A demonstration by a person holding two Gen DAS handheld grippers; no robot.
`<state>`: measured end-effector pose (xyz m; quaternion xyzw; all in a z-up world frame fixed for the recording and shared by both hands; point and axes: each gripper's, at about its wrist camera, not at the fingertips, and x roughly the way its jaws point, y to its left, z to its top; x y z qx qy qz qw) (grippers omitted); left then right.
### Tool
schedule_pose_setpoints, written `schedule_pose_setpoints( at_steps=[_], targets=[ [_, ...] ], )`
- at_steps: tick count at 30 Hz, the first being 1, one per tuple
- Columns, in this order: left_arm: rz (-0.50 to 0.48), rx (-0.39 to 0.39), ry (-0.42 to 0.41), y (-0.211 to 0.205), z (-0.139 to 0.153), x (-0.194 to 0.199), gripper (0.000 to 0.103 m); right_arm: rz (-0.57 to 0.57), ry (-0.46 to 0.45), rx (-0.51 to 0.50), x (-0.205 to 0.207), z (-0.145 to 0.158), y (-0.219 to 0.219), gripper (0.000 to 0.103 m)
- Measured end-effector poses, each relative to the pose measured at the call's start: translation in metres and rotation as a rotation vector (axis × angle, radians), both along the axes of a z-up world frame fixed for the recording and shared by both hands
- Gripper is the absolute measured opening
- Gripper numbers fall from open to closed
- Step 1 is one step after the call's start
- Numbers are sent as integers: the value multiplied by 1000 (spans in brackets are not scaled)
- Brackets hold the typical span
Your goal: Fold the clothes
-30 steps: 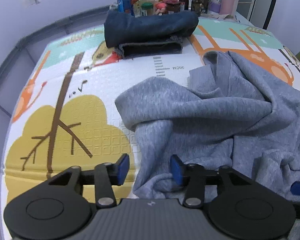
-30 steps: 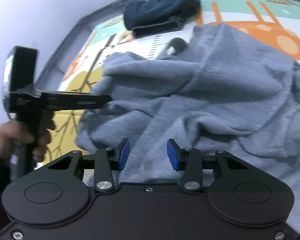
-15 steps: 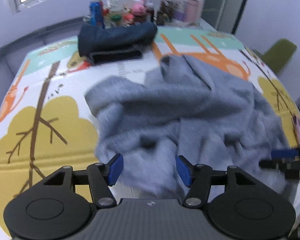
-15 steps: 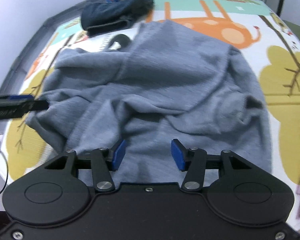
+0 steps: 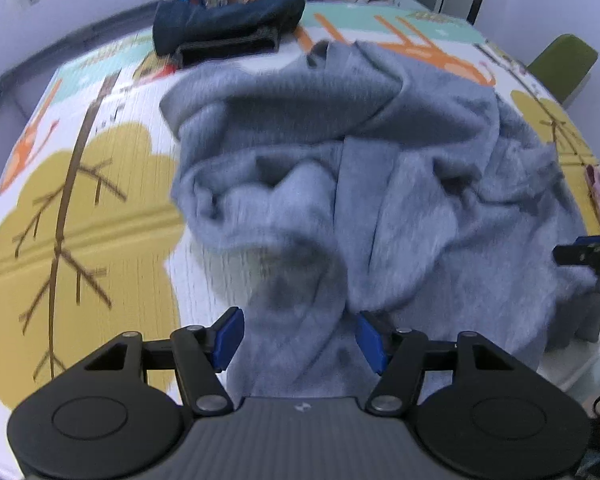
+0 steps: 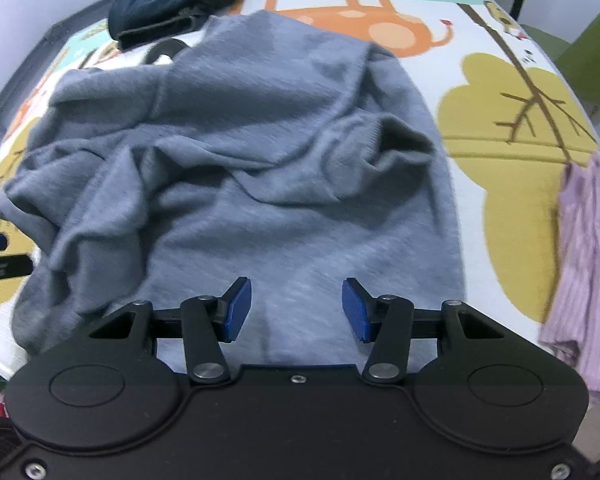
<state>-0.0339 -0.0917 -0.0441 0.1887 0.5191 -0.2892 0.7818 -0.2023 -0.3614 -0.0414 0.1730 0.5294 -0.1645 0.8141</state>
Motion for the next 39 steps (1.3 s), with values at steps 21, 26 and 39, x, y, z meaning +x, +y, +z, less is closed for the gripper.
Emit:
schedule_pose_setpoints(
  at_steps=[21,26,39],
  targets=[
    [132,5,-42,38,-51,-9,64,-145,90,6,-55,-30,-53,50],
    [137,-47,14,43,-60,-4,50,-141,88,16,-54,-36,-53,50],
    [151,-76,25,46,-44,2,10,-119,65,23,-56,-35,-50,10]
  ],
)
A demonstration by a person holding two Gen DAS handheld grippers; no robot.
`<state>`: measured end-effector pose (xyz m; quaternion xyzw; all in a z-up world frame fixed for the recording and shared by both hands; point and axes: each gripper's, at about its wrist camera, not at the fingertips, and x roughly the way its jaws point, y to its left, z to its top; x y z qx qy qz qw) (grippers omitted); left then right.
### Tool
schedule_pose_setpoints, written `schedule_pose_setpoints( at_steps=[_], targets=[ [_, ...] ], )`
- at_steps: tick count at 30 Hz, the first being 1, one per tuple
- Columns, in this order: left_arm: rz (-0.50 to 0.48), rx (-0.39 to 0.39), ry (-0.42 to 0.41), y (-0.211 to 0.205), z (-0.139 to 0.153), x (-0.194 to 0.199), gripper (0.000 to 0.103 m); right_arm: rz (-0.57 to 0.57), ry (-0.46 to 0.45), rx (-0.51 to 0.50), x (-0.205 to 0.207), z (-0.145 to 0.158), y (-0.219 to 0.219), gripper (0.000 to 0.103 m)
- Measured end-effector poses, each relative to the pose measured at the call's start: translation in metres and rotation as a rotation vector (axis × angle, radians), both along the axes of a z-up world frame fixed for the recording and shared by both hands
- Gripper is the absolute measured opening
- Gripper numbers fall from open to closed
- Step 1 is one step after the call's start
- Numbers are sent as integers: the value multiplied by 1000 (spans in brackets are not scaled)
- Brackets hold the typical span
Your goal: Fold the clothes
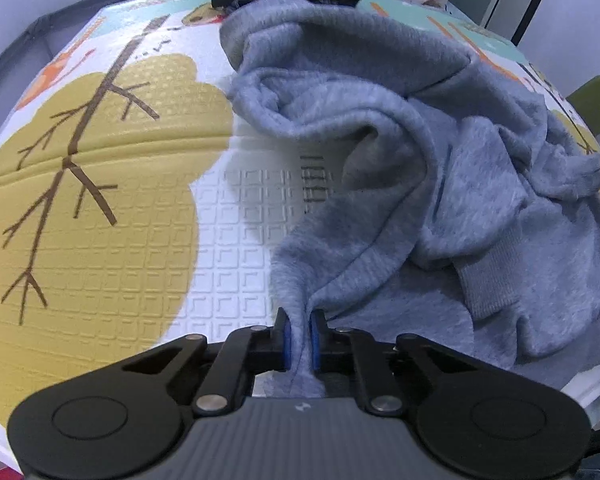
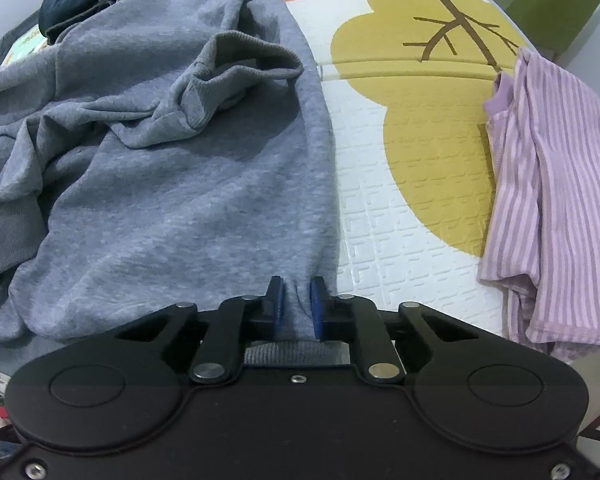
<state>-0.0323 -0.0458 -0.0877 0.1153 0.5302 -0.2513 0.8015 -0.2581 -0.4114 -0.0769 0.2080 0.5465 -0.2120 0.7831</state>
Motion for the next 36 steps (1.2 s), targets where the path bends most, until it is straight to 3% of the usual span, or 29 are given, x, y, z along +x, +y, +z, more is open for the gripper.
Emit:
schedule_pose_setpoints(
  at_steps=[9,15,19,23,30,36],
  targets=[
    [70,-12,-29,11,38,15,10,-10,-36,7,-8,28,-7,5],
    [111,-48,-15,18,64,21,10,11,-133,-11,-9,72,-7,5],
    [183,-50,23,25,60,34,10,30,-190,-22,-2,92,-7,5],
    [260,50,37,28,30,48,11,53,-164,3,13,76,-4,5],
    [271,187,2,21,-9,50,20,69,-54,66,28,18,8,7],
    [282,197,-15,23,-6,57,24,-38,-92,81,10,18,-4,25]
  ],
)
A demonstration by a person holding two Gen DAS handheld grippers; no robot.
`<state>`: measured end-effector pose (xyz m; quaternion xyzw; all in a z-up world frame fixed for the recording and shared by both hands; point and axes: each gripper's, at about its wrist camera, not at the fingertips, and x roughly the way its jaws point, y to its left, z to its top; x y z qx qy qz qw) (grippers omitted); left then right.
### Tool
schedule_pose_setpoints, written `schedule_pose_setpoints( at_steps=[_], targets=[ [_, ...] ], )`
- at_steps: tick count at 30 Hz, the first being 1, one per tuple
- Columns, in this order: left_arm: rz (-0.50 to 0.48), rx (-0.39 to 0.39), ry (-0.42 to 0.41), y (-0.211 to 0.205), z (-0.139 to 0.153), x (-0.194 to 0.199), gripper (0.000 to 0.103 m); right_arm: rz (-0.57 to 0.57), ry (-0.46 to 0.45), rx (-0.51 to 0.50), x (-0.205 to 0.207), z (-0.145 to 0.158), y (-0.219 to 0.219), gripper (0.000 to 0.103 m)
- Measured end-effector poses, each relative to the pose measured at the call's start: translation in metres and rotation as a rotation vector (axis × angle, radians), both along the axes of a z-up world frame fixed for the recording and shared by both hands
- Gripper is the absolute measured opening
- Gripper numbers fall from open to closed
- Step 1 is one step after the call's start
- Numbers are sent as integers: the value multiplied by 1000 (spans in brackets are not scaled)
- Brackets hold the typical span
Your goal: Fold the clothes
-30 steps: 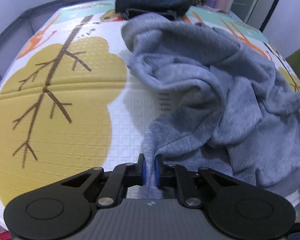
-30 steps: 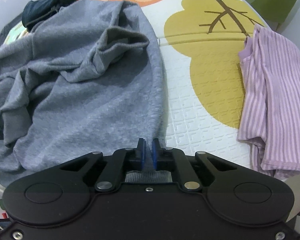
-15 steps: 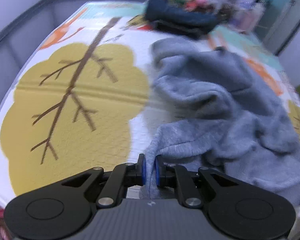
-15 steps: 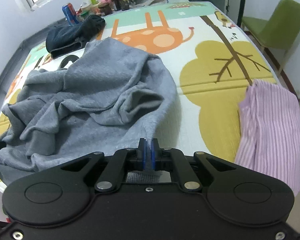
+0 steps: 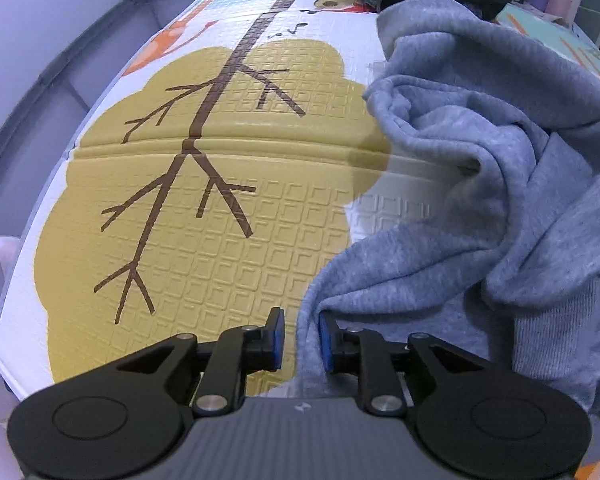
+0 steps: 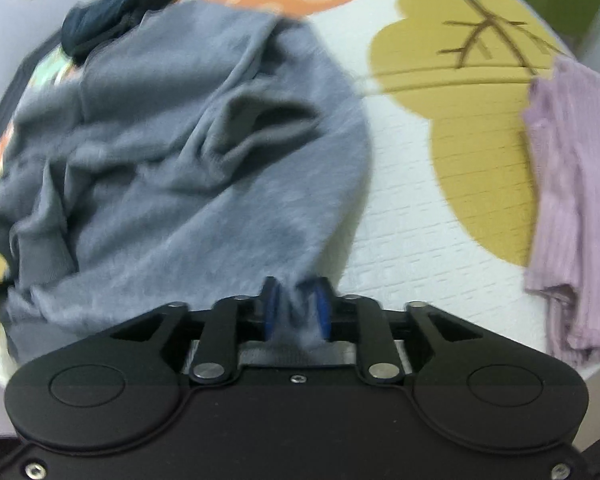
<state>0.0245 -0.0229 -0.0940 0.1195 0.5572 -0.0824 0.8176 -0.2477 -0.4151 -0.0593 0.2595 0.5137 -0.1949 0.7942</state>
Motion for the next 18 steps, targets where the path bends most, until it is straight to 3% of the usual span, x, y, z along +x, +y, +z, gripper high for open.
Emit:
schedule_pose_setpoints(
  at_steps=[4,7,12,18],
  targets=[
    [-21,11,-17,2,12,-6,37,-8,-27,-19,-16,13,-7,26],
    [-53,18,-51,2,26,-13,39,14,4,10,-27,12,-4,26],
    [-110,-58,-52,6,46,-27,49,56,24,42,-37,4,7,27],
    [-172,-51,-31,1,44,-48,53,88,42,58,-40,-3,17,32]
  ],
)
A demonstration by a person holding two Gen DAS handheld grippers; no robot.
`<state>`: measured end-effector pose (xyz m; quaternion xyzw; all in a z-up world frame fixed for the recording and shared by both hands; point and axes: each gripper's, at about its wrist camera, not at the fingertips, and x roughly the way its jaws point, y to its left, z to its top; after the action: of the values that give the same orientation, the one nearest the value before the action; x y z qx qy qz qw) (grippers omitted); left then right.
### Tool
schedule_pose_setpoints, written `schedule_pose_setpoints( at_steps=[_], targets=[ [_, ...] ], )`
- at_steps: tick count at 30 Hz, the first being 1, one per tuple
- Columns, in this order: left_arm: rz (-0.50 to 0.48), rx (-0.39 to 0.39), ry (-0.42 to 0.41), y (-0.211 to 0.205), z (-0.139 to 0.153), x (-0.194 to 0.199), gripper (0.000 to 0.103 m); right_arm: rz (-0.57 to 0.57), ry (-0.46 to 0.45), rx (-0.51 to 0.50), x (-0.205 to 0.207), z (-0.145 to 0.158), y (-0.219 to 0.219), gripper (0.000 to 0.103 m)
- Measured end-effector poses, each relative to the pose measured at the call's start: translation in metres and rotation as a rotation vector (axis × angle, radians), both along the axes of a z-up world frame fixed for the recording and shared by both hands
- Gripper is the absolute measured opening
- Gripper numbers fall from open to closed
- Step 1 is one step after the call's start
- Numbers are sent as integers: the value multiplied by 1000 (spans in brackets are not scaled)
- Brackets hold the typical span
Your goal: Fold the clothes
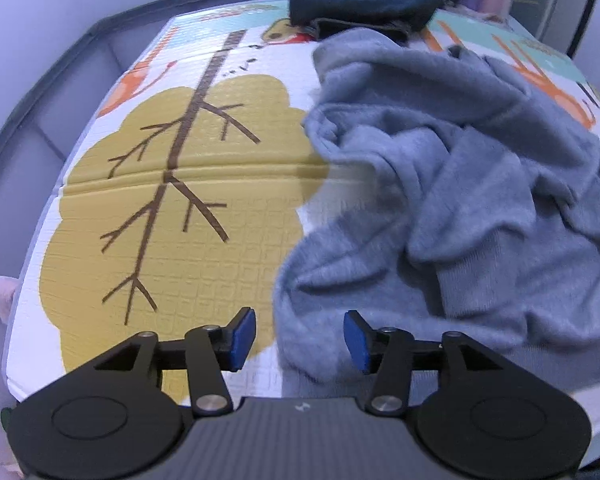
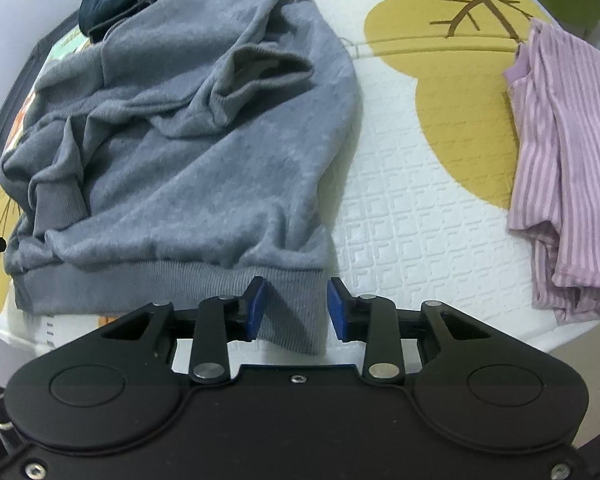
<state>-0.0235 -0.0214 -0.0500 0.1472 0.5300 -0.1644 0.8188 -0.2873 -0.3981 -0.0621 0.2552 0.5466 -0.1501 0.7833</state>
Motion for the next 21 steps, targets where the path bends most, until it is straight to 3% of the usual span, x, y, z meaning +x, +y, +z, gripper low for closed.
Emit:
schedule_pose_setpoints(
  at_steps=[8,13,18,19,21],
  targets=[
    [6,40,39,6,-25,-12,62,9,18,2,3,-11,1,37],
    [2,0,75,9,-32,-12,62,7,38,11,4,-21,3,38],
    [-4,-40,123,9,-40,-13,38,19,40,-2,9,-24,10,34],
    [-8,-42,128,8,-41,-14,28,26,40,-8,10,-24,11,32],
    [-13,-43,135,8,-41,-15,24,28,34,-7,9,-23,12,19]
  ],
)
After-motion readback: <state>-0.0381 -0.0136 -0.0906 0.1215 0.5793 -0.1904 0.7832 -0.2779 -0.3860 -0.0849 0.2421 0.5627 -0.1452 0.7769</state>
